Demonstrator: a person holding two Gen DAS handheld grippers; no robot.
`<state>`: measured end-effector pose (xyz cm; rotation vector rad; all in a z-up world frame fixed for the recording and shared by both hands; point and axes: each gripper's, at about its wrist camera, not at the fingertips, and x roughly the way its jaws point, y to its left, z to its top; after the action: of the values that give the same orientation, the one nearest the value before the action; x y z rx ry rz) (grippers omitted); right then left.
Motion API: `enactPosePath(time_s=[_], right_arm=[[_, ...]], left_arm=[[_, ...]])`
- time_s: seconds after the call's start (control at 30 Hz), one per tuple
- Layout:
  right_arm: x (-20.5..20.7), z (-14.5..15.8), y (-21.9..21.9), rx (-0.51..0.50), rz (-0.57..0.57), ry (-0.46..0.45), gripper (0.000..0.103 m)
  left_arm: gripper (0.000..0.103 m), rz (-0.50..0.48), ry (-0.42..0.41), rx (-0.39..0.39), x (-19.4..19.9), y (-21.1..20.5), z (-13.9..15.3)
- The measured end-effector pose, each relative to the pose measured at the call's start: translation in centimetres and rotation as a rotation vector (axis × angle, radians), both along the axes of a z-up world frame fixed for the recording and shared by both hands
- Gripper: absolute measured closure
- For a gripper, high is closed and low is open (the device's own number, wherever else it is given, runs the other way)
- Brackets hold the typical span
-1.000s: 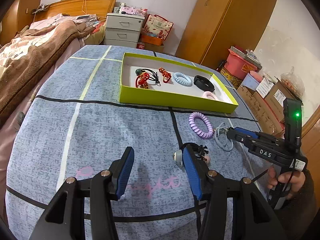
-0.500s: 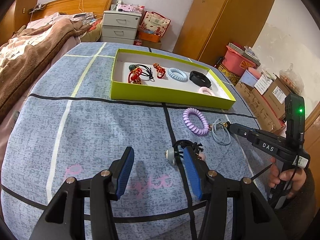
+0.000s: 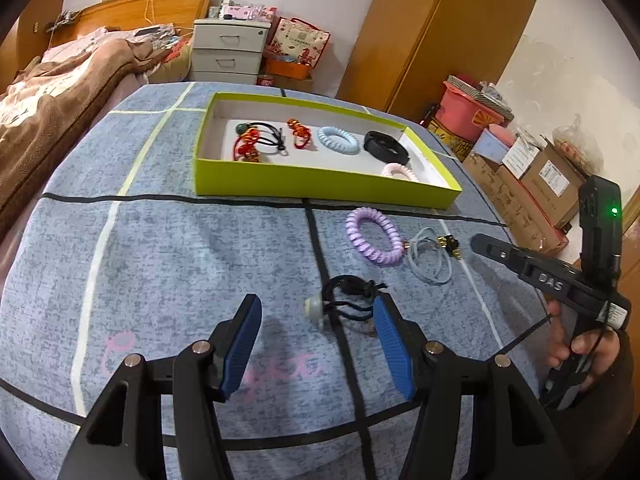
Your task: Organize jewelry
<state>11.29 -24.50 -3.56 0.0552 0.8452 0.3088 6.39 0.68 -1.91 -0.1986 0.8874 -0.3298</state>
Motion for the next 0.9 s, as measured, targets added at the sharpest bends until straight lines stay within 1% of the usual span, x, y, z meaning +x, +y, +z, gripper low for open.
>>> enactPosePath(time_s=[0.07, 0.1, 0.3, 0.5, 0.53, 0.57, 0.6, 0.73, 0.83, 0.9], right_arm=[[0.3, 0.0, 0.4, 0.006, 0.031, -0.002, 0.07], [0.5, -0.1, 0.5, 0.004, 0.034, 0.004, 0.067], [1.7, -1.4, 1.6, -0.064, 0.043, 0.054, 0.067], [1.8, -1.5, 2.1, -0.111, 0.051, 0.037, 0.067], [1.7, -1.5, 2.3, -0.13, 0.055, 0.033, 0.069], [1.6, -1.5, 2.4, -0.146, 0.054, 0.029, 0.08], [1.5, -1.6, 2.5, -0.148, 0.057, 0.029, 0.081], [1.3, -1.5, 2.3, -0.143, 0.051, 0.032, 0.082], [1.1, -1.3, 1.7, -0.142, 0.011, 0.022, 0.082], [0.9, -0.9, 0.9, -0.106, -0.019, 0.01, 0.083]], left_arm=[[0.043, -0.008, 0.001, 0.0, 0.0, -0.3, 0.0], [0.043, -0.012, 0.003, 0.001, 0.0, -0.5, 0.0], [0.043, -0.014, 0.008, 0.003, -0.1, -0.8, -0.1], [0.043, -0.005, 0.01, 0.004, -0.1, -0.6, -0.1], [0.043, -0.003, 0.012, 0.006, -0.1, -0.6, -0.1], [0.043, -0.006, 0.011, 0.006, -0.2, -0.6, -0.1], [0.043, -0.01, 0.01, 0.005, -0.1, -0.7, -0.1], [0.043, -0.016, 0.013, 0.009, -0.2, -0.8, -0.2], [0.042, -0.025, 0.008, 0.046, -0.2, -1.4, -0.2], [0.042, -0.035, 0.01, 0.041, -0.1, -1.7, -0.3]])
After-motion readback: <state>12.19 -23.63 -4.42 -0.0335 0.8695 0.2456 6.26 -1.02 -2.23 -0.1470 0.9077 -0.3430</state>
